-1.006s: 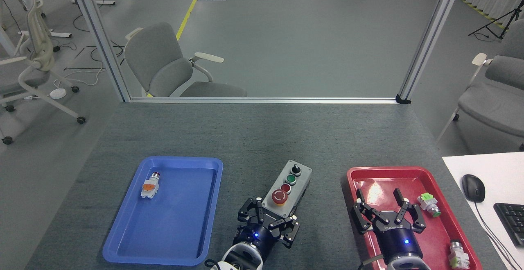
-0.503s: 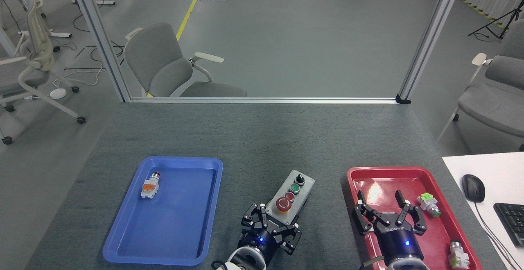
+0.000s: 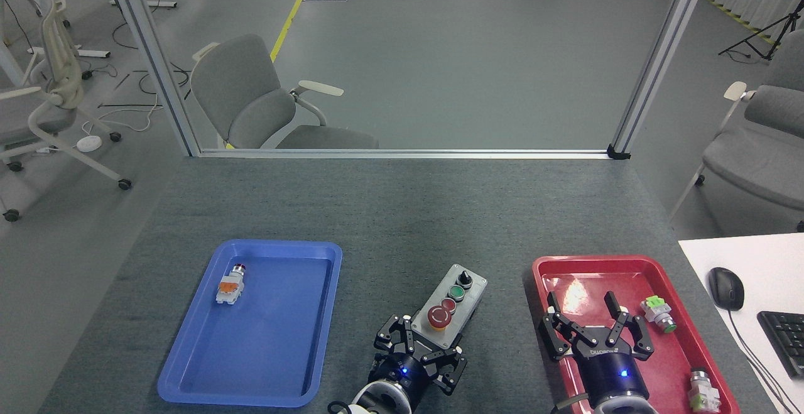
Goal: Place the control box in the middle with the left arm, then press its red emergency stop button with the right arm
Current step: 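Set the control box down between the trays and open the left gripper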
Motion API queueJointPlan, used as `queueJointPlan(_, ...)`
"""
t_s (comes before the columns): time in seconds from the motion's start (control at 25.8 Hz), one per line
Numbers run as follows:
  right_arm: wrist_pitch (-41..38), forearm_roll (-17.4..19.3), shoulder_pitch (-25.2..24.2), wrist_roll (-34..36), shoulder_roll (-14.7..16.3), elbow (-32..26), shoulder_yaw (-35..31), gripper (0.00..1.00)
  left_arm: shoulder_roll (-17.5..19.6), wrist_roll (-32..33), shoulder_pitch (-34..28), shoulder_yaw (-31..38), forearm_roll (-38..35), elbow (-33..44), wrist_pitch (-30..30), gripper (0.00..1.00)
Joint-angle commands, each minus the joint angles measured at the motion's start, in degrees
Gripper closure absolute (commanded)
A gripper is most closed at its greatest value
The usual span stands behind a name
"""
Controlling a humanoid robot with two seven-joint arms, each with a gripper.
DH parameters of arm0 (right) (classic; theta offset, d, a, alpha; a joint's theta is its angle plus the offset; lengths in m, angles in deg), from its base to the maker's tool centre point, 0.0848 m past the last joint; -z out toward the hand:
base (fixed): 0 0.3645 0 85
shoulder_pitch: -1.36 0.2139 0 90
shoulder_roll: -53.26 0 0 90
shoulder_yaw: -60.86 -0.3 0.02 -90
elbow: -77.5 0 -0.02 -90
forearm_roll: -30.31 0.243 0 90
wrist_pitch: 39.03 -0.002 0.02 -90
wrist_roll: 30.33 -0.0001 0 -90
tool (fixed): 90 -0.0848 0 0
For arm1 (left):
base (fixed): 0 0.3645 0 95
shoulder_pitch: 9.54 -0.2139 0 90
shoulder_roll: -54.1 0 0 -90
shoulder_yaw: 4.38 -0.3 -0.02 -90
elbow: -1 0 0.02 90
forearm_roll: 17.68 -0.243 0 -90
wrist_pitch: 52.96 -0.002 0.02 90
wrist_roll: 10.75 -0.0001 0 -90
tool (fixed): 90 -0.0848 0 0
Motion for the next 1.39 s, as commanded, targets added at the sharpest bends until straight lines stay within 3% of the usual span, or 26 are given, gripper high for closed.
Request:
queueJointPlan(0.0,-0.3,-0.02,0.03,-0.01,0.02,0.02,0.0,0.01,0.0,0.02,0.03,-1.23,0.05,0.11,-0.31,0.47)
queueJointPlan(0.43,-0.38,0.07,-0.14,-0.01,0.1,0.02,0.0,0.01,0.0,-0.24,-0.06,-1.32,0.13,0.99,-0.4,0.11)
queueJointPlan(0.81,-0.47,0.07,0.03,-0.01,0.02,-0.07,0.0,0.01,0.09,0.02,-0.24,-0.88,1.27,1.25,-1.28,0.02)
queueJointPlan(0.97,-0.47,0.07,-0.14,-0.01,0.02,-0.07,0.0,0.01,0.79,-0.15,-3.49,-0.71,1.28,4.59,-0.31,0.01)
queueJointPlan(1.35,-0.74,-0.28,-0.23,0.08,-0.51,-0.07,0.09,0.1,13.63,0.11,-12.72,2.46,2.77,21.82,1.01,0.01)
